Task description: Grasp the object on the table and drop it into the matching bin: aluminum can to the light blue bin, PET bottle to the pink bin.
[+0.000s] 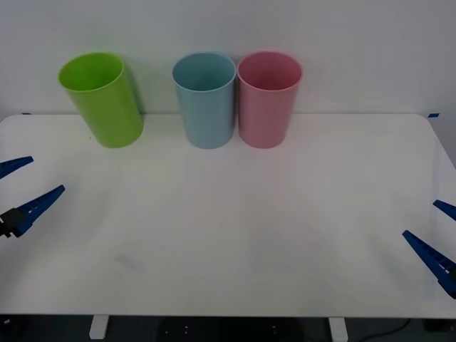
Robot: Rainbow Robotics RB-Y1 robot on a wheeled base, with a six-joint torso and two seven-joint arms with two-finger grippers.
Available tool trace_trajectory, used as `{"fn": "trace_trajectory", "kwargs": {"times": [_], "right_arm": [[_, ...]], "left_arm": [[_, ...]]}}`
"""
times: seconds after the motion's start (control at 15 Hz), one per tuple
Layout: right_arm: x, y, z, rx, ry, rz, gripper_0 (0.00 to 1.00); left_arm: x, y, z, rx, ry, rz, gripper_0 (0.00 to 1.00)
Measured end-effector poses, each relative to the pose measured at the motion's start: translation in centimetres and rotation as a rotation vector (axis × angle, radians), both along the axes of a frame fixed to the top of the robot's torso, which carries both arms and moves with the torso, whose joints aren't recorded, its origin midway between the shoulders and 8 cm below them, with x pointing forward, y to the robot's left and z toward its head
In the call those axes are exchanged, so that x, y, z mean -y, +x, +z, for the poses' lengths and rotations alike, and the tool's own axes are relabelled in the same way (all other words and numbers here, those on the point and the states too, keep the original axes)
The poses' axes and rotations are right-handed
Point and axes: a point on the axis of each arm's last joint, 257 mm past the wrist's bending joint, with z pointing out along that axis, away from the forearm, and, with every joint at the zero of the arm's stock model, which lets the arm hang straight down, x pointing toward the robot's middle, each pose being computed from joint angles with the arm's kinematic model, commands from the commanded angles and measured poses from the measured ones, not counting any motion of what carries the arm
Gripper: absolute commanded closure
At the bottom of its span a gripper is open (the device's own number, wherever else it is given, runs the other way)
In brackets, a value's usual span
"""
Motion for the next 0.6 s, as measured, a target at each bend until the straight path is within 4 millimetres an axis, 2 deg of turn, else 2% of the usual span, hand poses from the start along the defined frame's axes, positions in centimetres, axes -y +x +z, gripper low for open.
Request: {"fn": "trace_trajectory", "kwargs": {"times": [0.27, 0.6], "right_arm": [[0.0, 0.0, 0.0, 0.000, 0.000, 0.000, 0.00], [0.0, 0.0, 0.0, 0.000, 0.000, 0.000, 0.00]], "left_arm": [[-1.2, -2.5, -0.8, -0.009, 0.015, -0.007, 0.00], [-1.1, -3.3, -1.4, -0.019, 0.010, -0.013, 0.00]]}}
